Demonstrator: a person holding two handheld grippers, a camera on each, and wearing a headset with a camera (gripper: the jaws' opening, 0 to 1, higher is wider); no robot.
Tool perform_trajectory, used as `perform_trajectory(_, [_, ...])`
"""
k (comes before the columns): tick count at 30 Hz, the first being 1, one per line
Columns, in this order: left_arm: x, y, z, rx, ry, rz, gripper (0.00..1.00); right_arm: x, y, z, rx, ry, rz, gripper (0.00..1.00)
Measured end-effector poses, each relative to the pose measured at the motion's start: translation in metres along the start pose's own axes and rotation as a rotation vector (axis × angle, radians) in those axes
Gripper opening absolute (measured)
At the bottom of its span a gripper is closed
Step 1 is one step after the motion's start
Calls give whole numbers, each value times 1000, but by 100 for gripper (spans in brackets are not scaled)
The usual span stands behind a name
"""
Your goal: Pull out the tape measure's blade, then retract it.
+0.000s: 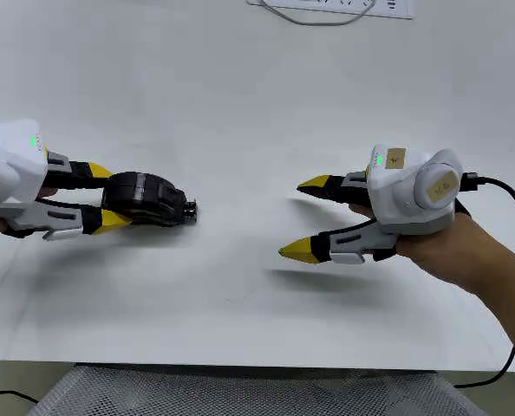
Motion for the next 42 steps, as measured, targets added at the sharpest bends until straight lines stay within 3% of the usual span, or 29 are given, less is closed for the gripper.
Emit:
perform_trajectory(22, [-1,-2,2,16,-30,-10,23,39,66,-2,83,-67,-57,45])
perform_trajectory(34, [-2,-2,1,13,-33,-15,23,45,92,4,118,-84,-60,36])
perform_trajectory(42, [-2,-1,1,0,-5,-3,23,46,102,4,123,-111,-62,28])
Point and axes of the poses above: the centre of the closed fingertips' face, and the gripper's own axes: y roughly forward along the fingers, z roughly to its left, x roughly out of its top, the point moved 2 cm from there along -y, roughly backward along the fingers, and after that the axes turned 1 degree about x, right-handed, at the moved point
